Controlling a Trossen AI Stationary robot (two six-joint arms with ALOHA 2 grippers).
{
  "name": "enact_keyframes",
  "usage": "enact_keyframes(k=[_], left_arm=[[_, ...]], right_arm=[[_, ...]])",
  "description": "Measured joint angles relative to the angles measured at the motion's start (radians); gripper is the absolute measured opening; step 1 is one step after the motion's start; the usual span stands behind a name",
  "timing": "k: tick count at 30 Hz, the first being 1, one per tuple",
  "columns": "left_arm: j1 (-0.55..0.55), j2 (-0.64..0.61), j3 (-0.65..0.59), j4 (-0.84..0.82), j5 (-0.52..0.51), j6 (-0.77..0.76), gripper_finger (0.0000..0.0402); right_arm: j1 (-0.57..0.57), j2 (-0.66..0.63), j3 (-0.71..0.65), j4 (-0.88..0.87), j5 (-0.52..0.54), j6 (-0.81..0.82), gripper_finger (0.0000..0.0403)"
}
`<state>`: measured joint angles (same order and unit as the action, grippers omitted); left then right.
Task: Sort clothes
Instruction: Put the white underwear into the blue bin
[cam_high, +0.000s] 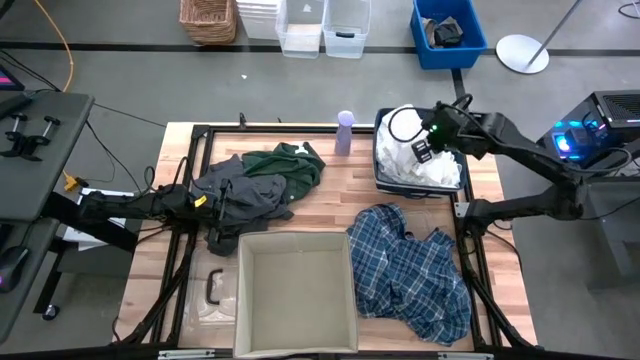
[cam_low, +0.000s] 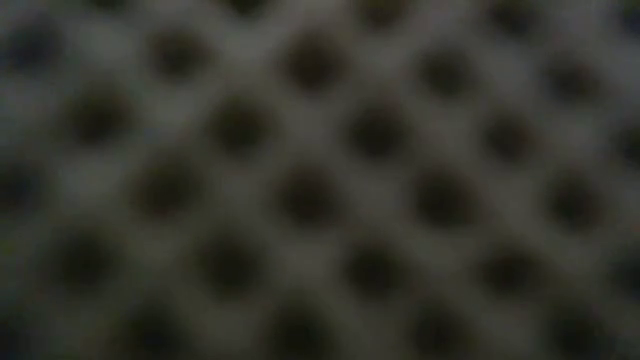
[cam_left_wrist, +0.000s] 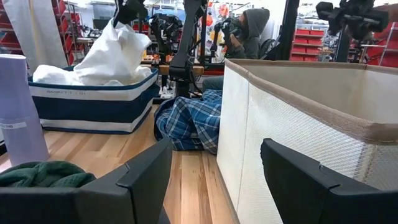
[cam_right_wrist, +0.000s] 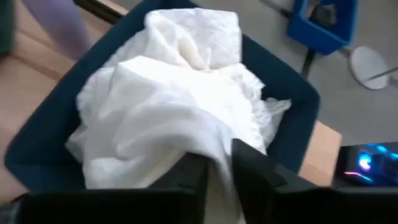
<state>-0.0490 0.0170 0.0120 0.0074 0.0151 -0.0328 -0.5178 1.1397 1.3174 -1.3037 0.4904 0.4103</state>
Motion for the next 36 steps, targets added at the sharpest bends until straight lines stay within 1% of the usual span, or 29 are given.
enact_keyframes(k=[4,8,11,14,15,17,18,20,23,25,29,32,33,34,36], left_arm=[[0.000,0.000,0.000,0.000,0.000,0.000,0.0235],[0.000,0.000,0.000,0.000,0.000,0.000,0.0235],[0.000,0.000,0.000,0.000,0.000,0.000,0.0235],[0.000,0.000,0.000,0.000,0.000,0.000,0.0235],[0.000,0.000,0.000,0.000,0.000,0.000,0.0235],[0.000,0.000,0.000,0.000,0.000,0.000,0.0235],[0.000,0.000,0.000,0.000,0.000,0.000,0.0235],[0.000,0.000,0.000,0.000,0.000,0.000,0.0235],[0.000,0.000,0.000,0.000,0.000,0.000,0.0235],[0.000,0.000,0.000,0.000,0.000,0.000,0.0235],[0.000,0.000,0.000,0.000,0.000,0.000,0.0235],[0.000,0.000,0.000,0.000,0.000,0.000,0.0235],[0.000,0.000,0.000,0.000,0.000,0.000,0.0235],[0.000,0.000,0.000,0.000,0.000,0.000,0.0235],[0.000,0.000,0.000,0.000,0.000,0.000,0.0235]], right_arm=[[-0.019,0.000,0.063,-0.002,-0.009,-0.009,0.0150],[-0.019,0.000,0.159,-0.009,-0.009,-0.068,0.0228],[-0.019,0.000,0.236,-0.026,-0.010,-0.077,0.0273],[-0.019,-0.001,0.303,-0.057,-0.010,-0.077,0.0300],[-0.019,-0.001,0.321,-0.067,-0.018,-0.073,0.0304],[-0.020,-0.001,0.342,-0.078,-0.100,-0.071,0.0308],[-0.020,-0.001,0.348,-0.080,-0.168,-0.071,0.0308],[-0.017,-0.001,0.347,-0.084,-0.339,-0.071,0.0309],[0.019,-0.001,0.317,-0.084,-0.590,-0.057,0.0309],[0.067,-0.001,0.286,-0.085,-0.682,-0.039,0.0309],[0.198,-0.001,0.196,-0.084,-0.749,-0.026,0.0298],[0.288,0.000,0.110,-0.083,-0.749,-0.026,0.0279],[0.311,0.000,0.084,-0.080,-0.718,-0.027,0.0272],[0.328,0.000,0.065,-0.080,-0.653,-0.023,0.0263],[0.347,0.000,0.038,-0.092,-0.482,0.023,0.0240]])
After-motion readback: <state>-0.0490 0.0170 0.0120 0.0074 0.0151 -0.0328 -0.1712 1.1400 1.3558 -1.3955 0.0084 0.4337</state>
